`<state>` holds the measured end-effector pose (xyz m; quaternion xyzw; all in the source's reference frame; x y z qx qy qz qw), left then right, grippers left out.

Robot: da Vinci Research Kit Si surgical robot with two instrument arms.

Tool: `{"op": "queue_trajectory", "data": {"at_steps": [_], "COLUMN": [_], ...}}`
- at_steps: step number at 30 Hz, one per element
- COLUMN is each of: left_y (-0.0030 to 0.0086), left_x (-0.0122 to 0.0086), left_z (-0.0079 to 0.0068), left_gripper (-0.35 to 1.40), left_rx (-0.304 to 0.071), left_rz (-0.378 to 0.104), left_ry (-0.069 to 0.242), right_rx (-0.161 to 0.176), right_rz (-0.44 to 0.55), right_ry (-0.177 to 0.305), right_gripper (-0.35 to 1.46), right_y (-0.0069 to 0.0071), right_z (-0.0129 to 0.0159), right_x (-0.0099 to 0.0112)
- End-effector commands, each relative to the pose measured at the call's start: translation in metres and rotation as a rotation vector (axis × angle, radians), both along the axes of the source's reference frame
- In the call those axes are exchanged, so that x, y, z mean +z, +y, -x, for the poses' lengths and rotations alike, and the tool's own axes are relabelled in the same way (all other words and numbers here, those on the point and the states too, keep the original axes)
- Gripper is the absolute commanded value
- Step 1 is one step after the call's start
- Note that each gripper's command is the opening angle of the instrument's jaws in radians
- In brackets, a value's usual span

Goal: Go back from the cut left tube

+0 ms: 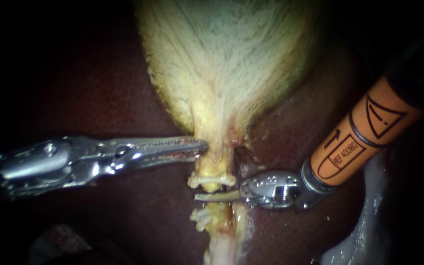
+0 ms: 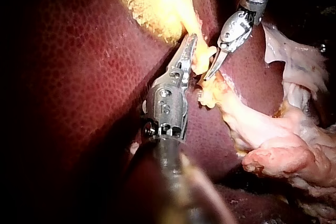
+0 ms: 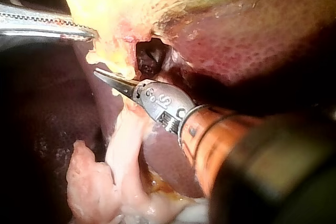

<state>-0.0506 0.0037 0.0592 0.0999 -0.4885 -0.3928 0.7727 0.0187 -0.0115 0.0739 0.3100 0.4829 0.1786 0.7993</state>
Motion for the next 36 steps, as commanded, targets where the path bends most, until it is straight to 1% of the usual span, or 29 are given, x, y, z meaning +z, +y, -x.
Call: {"op": "queue_trajectory", "data": {"at_steps": [1,4,5,7,10,11,13,16,22,25,27,29,32,33,36], "left_y": [0.0,0.0,0.0,0.0,0.0,0.0,0.0,0.0,0.0,0.0,0.0001,0.0001,0.0002,0.0002,0.0002], "left_x": [0.0,0.0,0.0,0.0,0.0,0.0,0.0,0.0,0.0,0.0,0.0,0.0,0.0001,0.0001,0.0001], "left_z": [0.0,0.0,0.0,0.0,0.0,0.0,0.0,0.0,0.0,-0.0001,-0.0001,-0.0002,-0.0002,-0.0002,-0.0003], "left_gripper": [0.04,0.04,0.04,0.04,0.04,0.04,0.04,0.04,0.04,0.04,0.04,0.04,0.04,0.04,0.04], "left_rx": [0.0,0.0,0.0,0.0,0.0,0.0,0.0,0.0,0.0,0.001,0.001,0.001,0.002,0.002,0.002], "left_rz": [0.0,0.0,0.0,0.0,0.0,0.0,0.0,0.0,0.0,0.0,-0.001,-0.001,-0.001,-0.001,-0.001], "left_ry": [0.0,0.0,0.0,0.0,0.0,0.0,0.0,0.0,0.0,-0.001,-0.001,-0.001,-0.001,-0.001,-0.002], "right_rx": [0.004,0.021,0.023,0.036,0.043,0.045,0.045,0.045,0.042,0.034,0.027,0.021,0.014,0.012,0.034], "right_rz": [-0.01,-0.052,-0.057,-0.088,-0.103,-0.109,-0.109,-0.109,-0.109,-0.109,-0.11,-0.112,-0.12,-0.122,-0.119], "right_ry": [-0.004,-0.018,-0.02,-0.031,-0.037,-0.039,-0.039,-0.039,-0.037,-0.034,-0.029,-0.026,-0.022,-0.025,-0.029], "right_gripper": [-0.35,-0.35,-0.28,0.19,0.66,0.73,0.79,0.84,0.84,0.86,0.86,0.88,0.88,0.88,0.83], "right_y": [0.0,-0.0001,-0.0001,-0.0002,-0.0003,-0.0003,-0.0003,-0.0003,-0.0005,-0.0011,-0.0015,-0.0016,-0.0011,-0.0007,0.0005], "right_z": [0.0,0.0,-0.0001,-0.0002,-0.0004,-0.0005,-0.0006,-0.0005,-0.0002,0.0004,0.0011,0.002,0.0038,0.0047,0.0068], "right_x": [-0.0001,-0.0002,-0.0002,-0.0004,-0.0005,-0.0005,-0.0005,-0.0005,-0.0009,-0.0016,-0.0024,-0.0032,-0.0044,-0.0049,-0.006]}}
